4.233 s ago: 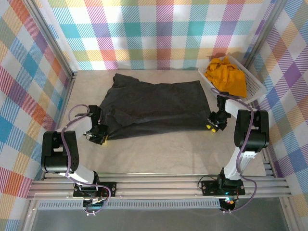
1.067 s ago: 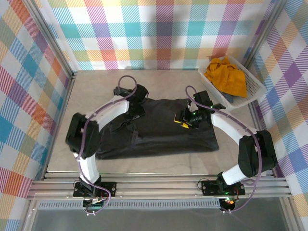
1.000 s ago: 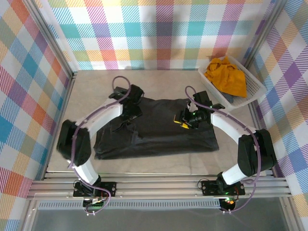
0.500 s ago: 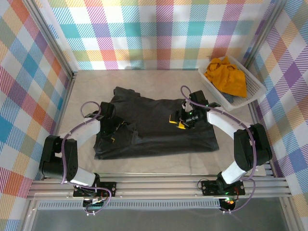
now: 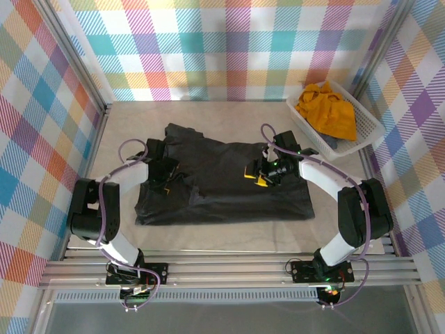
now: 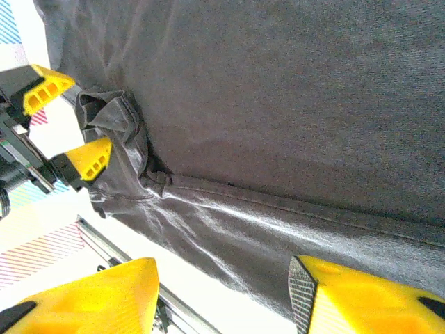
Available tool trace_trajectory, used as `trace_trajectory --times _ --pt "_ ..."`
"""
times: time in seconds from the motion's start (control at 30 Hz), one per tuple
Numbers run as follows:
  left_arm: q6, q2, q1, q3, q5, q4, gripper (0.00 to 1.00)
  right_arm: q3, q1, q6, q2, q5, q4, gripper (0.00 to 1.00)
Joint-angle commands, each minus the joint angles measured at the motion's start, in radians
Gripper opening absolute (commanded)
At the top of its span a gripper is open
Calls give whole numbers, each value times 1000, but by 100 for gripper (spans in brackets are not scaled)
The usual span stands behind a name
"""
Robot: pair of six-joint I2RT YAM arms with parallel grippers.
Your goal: Fold and stack the t-shirts
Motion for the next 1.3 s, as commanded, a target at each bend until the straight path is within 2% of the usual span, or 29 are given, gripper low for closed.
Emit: trace_trajectory --times 0.0,0.53,0.77,0.93,1.13,1.27 --pt "60 39 24 77 -25 -38 94 -5 8 -16 -20 -17 13 53" --pt "135 249 32 313 -50 -68 92 9 8 -22 0 -20 4 52" --pt "177 256 32 373 -101 -91 88 5 9 -22 1 -20 6 51" --pt "179 275 32 379 -94 -101 85 12 8 -18 7 -27 15 49" --pt "213 150 19 334 -162 -140 84 25 8 -19 -5 -29 27 49" --pt "210 -5 -30 271 -165 -196 78 22 8 -17 -12 -25 29 48"
